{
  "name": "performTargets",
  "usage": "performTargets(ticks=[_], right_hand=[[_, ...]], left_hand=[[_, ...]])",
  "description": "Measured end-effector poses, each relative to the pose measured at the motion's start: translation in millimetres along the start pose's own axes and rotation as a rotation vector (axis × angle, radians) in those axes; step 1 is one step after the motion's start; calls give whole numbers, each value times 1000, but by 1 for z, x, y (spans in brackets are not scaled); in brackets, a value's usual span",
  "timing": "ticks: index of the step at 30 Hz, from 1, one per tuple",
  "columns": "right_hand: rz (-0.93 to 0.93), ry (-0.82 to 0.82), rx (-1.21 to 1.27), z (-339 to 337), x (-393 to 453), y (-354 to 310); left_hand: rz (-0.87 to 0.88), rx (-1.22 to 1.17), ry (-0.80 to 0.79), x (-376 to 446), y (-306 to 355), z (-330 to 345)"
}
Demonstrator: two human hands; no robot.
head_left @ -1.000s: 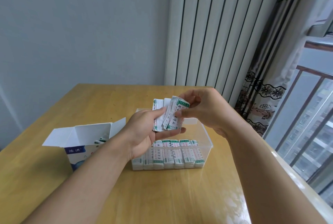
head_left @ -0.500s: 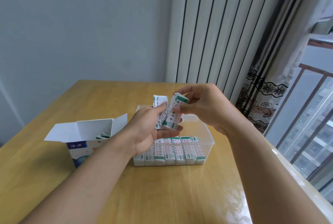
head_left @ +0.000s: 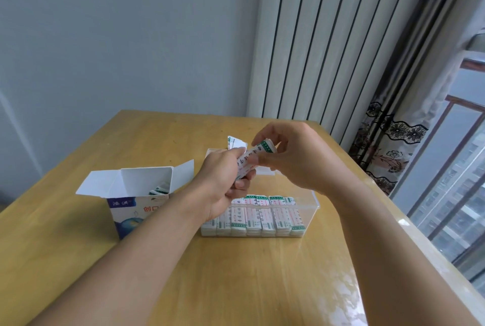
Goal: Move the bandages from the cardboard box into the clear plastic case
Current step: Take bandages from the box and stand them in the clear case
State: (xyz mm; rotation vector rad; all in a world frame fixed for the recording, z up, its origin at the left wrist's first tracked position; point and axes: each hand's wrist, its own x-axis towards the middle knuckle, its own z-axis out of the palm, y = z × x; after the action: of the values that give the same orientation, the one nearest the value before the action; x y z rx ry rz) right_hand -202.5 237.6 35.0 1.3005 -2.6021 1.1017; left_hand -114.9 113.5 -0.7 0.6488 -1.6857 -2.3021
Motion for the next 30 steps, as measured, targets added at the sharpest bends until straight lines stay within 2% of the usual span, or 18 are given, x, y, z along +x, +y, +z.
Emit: performTargets(ticks=[14, 18, 21, 26, 28, 30], right_hand=[[-60, -55, 148, 2, -1, -5], [27, -47, 356, -1, -2, -4], [67, -38, 378, 0, -1, -1], [4, 19, 270, -31, -4, 12], [25, -76, 104, -46, 0, 22], [59, -248, -181, -48, 8, 29]], left_hand=[[9, -48, 39, 1, 2, -1], [33, -55, 20, 0, 2, -1], [58, -16, 1, -1, 0, 1], [226, 223, 70, 3, -3, 2], [280, 262, 98, 7, -4, 1], [288, 257, 109, 11, -7, 1]])
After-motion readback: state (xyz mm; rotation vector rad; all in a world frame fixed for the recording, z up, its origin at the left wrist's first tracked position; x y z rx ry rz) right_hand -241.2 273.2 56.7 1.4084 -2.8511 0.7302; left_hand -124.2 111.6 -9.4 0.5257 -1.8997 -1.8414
